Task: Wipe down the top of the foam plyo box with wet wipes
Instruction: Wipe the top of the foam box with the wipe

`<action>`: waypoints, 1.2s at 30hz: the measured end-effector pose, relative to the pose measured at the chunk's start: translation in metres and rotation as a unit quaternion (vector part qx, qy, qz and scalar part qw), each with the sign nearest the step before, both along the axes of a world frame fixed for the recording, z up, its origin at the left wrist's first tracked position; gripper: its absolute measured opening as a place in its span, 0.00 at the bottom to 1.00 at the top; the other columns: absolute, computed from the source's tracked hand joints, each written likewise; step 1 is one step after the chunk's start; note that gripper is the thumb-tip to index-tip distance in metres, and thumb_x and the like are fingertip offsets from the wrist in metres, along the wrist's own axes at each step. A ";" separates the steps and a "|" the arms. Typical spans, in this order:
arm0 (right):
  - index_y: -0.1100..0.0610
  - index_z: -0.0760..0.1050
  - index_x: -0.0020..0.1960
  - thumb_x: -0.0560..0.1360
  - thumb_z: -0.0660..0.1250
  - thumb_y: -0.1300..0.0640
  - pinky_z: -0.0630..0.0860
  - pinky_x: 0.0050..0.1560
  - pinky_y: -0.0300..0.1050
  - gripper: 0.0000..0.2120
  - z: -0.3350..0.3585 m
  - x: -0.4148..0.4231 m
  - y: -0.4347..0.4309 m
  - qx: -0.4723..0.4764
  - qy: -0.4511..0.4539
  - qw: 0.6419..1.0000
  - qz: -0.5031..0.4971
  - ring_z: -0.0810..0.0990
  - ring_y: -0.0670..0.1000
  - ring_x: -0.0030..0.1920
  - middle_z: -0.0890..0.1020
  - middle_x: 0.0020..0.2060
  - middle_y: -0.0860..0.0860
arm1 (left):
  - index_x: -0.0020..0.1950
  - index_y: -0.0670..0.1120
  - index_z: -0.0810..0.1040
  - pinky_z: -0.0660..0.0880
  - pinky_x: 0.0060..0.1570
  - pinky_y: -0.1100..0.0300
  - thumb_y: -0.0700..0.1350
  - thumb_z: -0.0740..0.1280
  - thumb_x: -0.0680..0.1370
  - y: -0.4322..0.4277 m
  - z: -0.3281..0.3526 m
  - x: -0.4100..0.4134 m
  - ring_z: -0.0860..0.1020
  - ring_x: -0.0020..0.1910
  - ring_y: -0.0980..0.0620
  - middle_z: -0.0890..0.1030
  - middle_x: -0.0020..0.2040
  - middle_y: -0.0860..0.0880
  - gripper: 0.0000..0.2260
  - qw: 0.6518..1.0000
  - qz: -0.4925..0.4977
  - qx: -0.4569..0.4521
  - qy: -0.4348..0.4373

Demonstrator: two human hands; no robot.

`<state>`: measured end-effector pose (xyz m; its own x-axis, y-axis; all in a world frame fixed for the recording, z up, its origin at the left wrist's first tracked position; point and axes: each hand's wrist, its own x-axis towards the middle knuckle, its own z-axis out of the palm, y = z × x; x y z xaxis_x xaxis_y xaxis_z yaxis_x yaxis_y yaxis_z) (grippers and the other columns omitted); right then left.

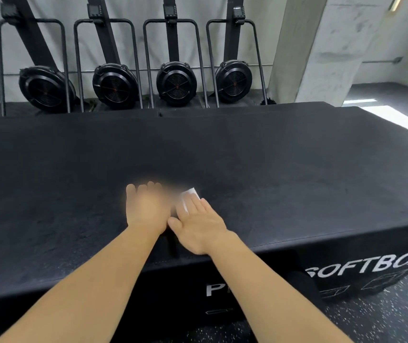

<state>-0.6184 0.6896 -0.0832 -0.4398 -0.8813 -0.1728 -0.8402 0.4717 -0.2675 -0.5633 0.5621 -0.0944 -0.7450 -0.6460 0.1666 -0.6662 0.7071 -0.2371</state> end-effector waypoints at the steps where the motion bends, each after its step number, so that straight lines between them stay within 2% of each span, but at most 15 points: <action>1: 0.55 0.49 0.81 0.84 0.44 0.46 0.42 0.78 0.49 0.27 0.001 -0.005 0.003 -0.015 0.007 1.000 0.007 0.45 0.50 0.79 0.50 0.80 0.52 | 0.57 0.48 0.70 0.61 0.57 0.50 0.53 0.45 0.83 0.000 0.000 0.001 0.72 0.54 0.49 0.70 0.49 0.52 0.17 1.000 -0.001 0.000 0.002; 4: 0.52 0.59 0.75 0.83 0.48 0.48 0.52 0.75 0.48 0.22 0.002 -0.027 0.018 -0.070 0.033 0.997 -0.007 0.58 0.48 0.70 0.61 0.71 0.46 | 0.57 0.47 0.70 0.59 0.60 0.50 0.55 0.42 0.83 0.000 -0.002 0.001 0.73 0.57 0.50 0.73 0.51 0.52 0.20 1.000 -0.001 0.001 0.011; 6: 0.51 0.60 0.74 0.82 0.49 0.49 0.53 0.74 0.48 0.21 0.003 -0.048 0.028 -0.071 0.029 0.996 -0.043 0.59 0.48 0.69 0.61 0.70 0.46 | 0.58 0.47 0.69 0.58 0.62 0.49 0.55 0.42 0.83 -0.001 -0.005 0.000 0.73 0.58 0.49 0.73 0.53 0.52 0.20 1.000 -0.002 0.004 0.009; 9: 0.49 0.60 0.74 0.82 0.50 0.48 0.55 0.70 0.46 0.21 0.009 -0.083 0.041 -0.052 0.000 0.991 -0.121 0.60 0.48 0.60 0.60 0.72 0.47 | 0.59 0.46 0.69 0.58 0.62 0.48 0.55 0.42 0.83 -0.004 -0.007 -0.001 0.73 0.57 0.49 0.73 0.53 0.52 0.21 1.000 0.003 0.005 0.007; 12: 0.51 0.57 0.77 0.83 0.47 0.48 0.52 0.75 0.48 0.23 0.011 -0.109 0.048 -0.011 0.005 0.987 -0.160 0.60 0.51 0.70 0.58 0.75 0.49 | 0.59 0.46 0.69 0.58 0.63 0.48 0.55 0.41 0.83 -0.004 -0.007 -0.002 0.72 0.57 0.49 0.73 0.53 0.52 0.21 1.000 0.002 0.003 0.007; 14: 0.52 0.55 0.78 0.84 0.46 0.48 0.50 0.76 0.50 0.24 0.012 -0.113 0.047 0.008 -0.006 0.984 -0.178 0.57 0.53 0.73 0.56 0.76 0.50 | 0.60 0.46 0.69 0.58 0.63 0.48 0.55 0.42 0.83 -0.004 -0.007 -0.003 0.72 0.57 0.48 0.73 0.53 0.51 0.21 1.000 0.002 0.003 0.005; 18: 0.54 0.53 0.79 0.83 0.47 0.45 0.52 0.76 0.50 0.27 0.008 -0.092 0.037 0.007 0.005 0.981 -0.194 0.56 0.54 0.73 0.56 0.75 0.53 | 0.59 0.46 0.69 0.58 0.64 0.47 0.54 0.42 0.83 -0.003 -0.005 -0.003 0.72 0.57 0.47 0.73 0.53 0.51 0.21 1.000 0.001 0.002 0.000; 24: 0.55 0.58 0.75 0.82 0.48 0.44 0.54 0.74 0.48 0.25 0.000 -0.017 0.024 -0.062 0.035 0.992 -0.103 0.58 0.52 0.69 0.61 0.70 0.50 | 0.57 0.46 0.69 0.58 0.63 0.48 0.55 0.42 0.83 -0.002 -0.003 -0.004 0.72 0.54 0.48 0.72 0.50 0.51 0.20 1.000 0.007 -0.002 -0.002; 26: 0.57 0.53 0.78 0.83 0.46 0.44 0.50 0.76 0.49 0.28 -0.003 0.008 0.018 -0.036 0.040 0.997 -0.061 0.54 0.53 0.74 0.57 0.75 0.54 | 0.56 0.46 0.69 0.59 0.62 0.49 0.55 0.42 0.83 -0.001 -0.003 -0.003 0.72 0.54 0.48 0.72 0.50 0.51 0.20 1.000 0.007 0.000 0.002; 27: 0.57 0.48 0.80 0.84 0.44 0.43 0.45 0.78 0.50 0.29 -0.004 0.016 0.015 -0.013 0.036 0.998 -0.044 0.48 0.54 0.77 0.51 0.78 0.55 | 0.56 0.46 0.69 0.59 0.62 0.49 0.55 0.43 0.83 -0.001 -0.002 -0.002 0.72 0.54 0.48 0.73 0.50 0.51 0.20 1.000 0.007 0.002 0.003; 29: 0.56 0.41 0.81 0.84 0.41 0.43 0.37 0.78 0.50 0.30 -0.006 0.023 0.012 0.018 0.023 0.999 -0.020 0.37 0.51 0.79 0.42 0.80 0.55 | 0.56 0.46 0.70 0.60 0.62 0.49 0.55 0.43 0.83 -0.001 -0.002 -0.001 0.73 0.54 0.49 0.73 0.50 0.51 0.20 1.000 0.006 0.004 0.005; 30: 0.56 0.40 0.81 0.84 0.40 0.44 0.36 0.78 0.50 0.29 -0.005 0.022 0.012 0.021 0.018 1.000 -0.011 0.35 0.51 0.79 0.40 0.80 0.54 | 0.56 0.47 0.70 0.60 0.61 0.49 0.55 0.43 0.83 -0.001 -0.002 -0.001 0.73 0.54 0.49 0.73 0.50 0.52 0.20 1.000 0.005 0.004 0.005; 32: 0.54 0.44 0.81 0.85 0.41 0.45 0.37 0.78 0.49 0.27 -0.004 0.014 0.018 0.008 0.027 1.000 0.009 0.38 0.49 0.79 0.44 0.81 0.51 | 0.57 0.47 0.70 0.59 0.62 0.48 0.56 0.43 0.83 -0.001 -0.002 0.000 0.73 0.55 0.48 0.73 0.51 0.52 0.20 1.000 0.008 0.007 0.004; 34: 0.52 0.51 0.79 0.84 0.44 0.47 0.43 0.78 0.49 0.24 -0.003 0.001 0.029 -0.034 0.042 0.999 0.009 0.49 0.48 0.78 0.52 0.78 0.48 | 0.59 0.47 0.70 0.58 0.63 0.47 0.56 0.43 0.83 -0.001 -0.003 -0.001 0.73 0.57 0.48 0.74 0.53 0.51 0.20 1.000 0.009 0.012 0.001; 36: 0.50 0.59 0.73 0.83 0.47 0.50 0.53 0.74 0.48 0.20 -0.002 -0.015 0.041 -0.077 0.048 0.996 -0.013 0.59 0.46 0.70 0.60 0.71 0.45 | 0.59 0.46 0.69 0.57 0.64 0.46 0.56 0.43 0.83 -0.002 -0.004 -0.001 0.72 0.58 0.47 0.73 0.53 0.51 0.20 1.000 0.009 0.014 -0.003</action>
<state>-0.6335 0.7307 -0.0851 -0.4707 -0.8823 0.0077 -0.8537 0.4532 -0.2565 -0.5640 0.5596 -0.0981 -0.7338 -0.6639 0.1441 -0.6778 0.7014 -0.2204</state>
